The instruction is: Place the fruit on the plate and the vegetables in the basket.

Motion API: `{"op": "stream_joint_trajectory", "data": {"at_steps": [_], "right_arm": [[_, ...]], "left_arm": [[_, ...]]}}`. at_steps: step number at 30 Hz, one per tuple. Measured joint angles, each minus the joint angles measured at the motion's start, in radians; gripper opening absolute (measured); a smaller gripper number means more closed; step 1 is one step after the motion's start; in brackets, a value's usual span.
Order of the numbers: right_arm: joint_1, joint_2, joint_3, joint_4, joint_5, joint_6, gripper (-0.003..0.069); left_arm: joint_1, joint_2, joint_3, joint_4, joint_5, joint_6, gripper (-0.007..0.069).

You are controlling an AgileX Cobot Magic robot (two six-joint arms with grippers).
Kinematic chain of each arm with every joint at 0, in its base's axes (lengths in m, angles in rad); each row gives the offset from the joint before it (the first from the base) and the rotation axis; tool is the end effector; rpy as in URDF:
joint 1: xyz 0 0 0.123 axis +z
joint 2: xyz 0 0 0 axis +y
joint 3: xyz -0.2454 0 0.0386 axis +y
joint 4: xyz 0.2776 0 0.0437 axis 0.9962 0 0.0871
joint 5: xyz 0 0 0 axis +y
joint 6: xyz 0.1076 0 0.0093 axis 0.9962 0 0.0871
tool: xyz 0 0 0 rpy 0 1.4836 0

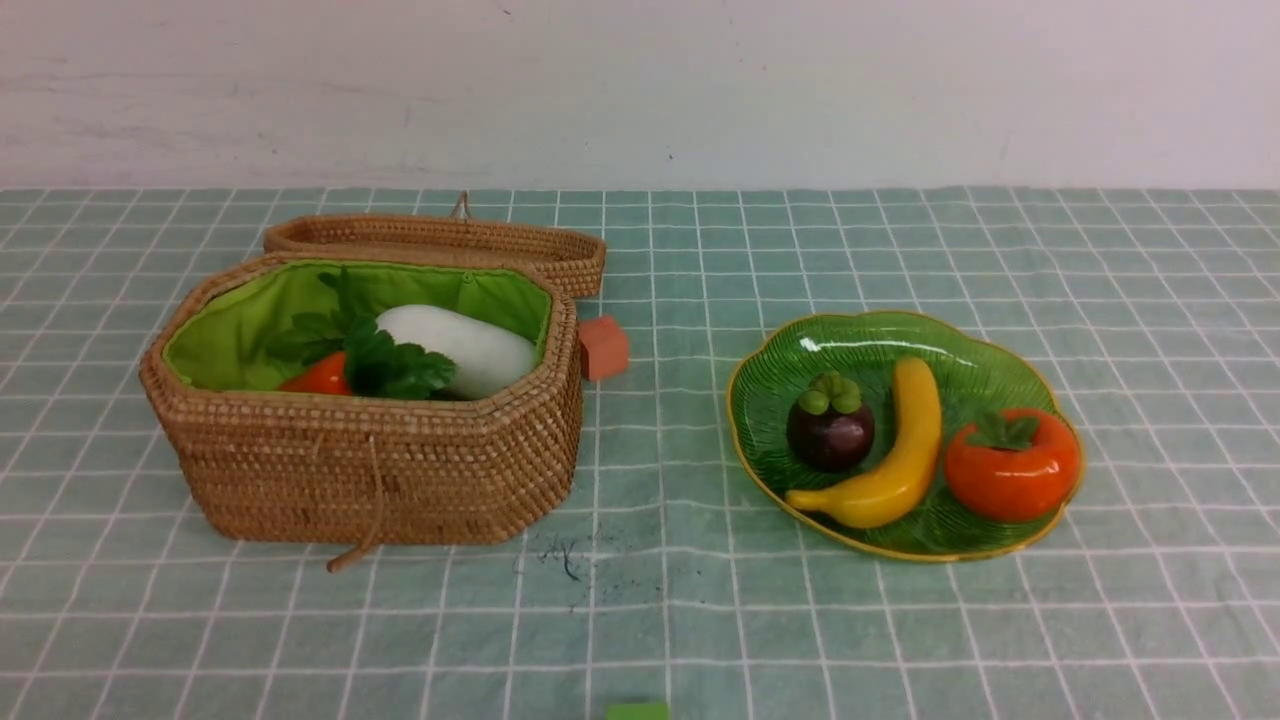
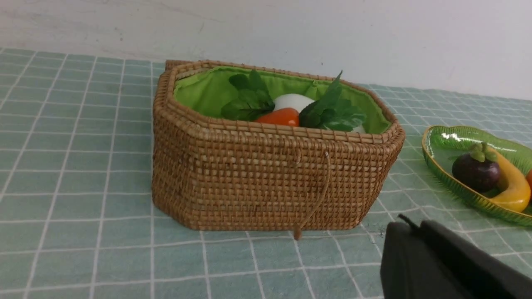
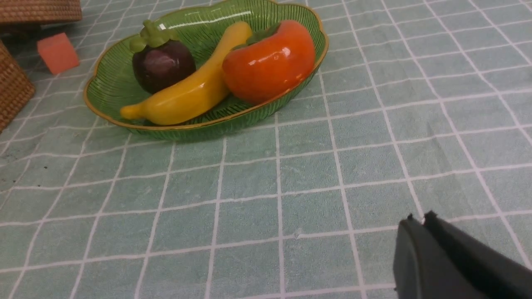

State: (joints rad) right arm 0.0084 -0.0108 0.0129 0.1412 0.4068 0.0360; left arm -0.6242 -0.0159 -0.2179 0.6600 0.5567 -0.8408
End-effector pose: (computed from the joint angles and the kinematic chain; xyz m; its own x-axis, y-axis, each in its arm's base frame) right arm 0.1342 0.0072 0.1682 -0.3186 0.1621 -0.9339 -0.0088 0.9847 0.1739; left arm 0.1139 -0.0389 0.2506 -0.1810 -0.1673 -0.9691 0.2547 0.9438 -0.2105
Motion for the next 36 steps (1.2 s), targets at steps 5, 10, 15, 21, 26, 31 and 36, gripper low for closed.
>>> {"op": "stream_joint_trajectory", "data": {"at_steps": [5,10,15,21,26,31,36], "right_arm": [[0.000,0.000,0.000,0.003,-0.001,0.000,0.0014],[0.000,0.000,0.000,0.003,-0.001,0.000,0.0019],[0.000,0.000,0.000,0.003,-0.001,0.000,0.0025],[0.000,0.000,0.000,0.003,-0.001,0.000,0.0031],[0.000,0.000,0.000,0.003,-0.001,0.000,0.0039],[0.000,0.000,0.000,0.003,-0.001,0.000,0.0043],[0.000,0.000,0.000,0.003,-0.001,0.000,0.0046]], "left_arm": [[0.011,0.000,0.000,-0.027,0.007,0.000,0.0029],[0.227,0.000,0.026,-0.250,-0.225,0.177,-0.0013],[0.475,0.000,0.155,-0.560,-0.431,0.496,-0.0013],[0.573,0.000,0.241,-0.660,-0.333,0.610,-0.0013],[0.573,0.000,0.250,-0.669,-0.175,0.584,-0.0013],[0.573,0.000,0.250,-0.673,-0.178,0.542,-0.0013],[0.573,0.000,0.250,-0.673,-0.181,0.531,-0.0013]]}}
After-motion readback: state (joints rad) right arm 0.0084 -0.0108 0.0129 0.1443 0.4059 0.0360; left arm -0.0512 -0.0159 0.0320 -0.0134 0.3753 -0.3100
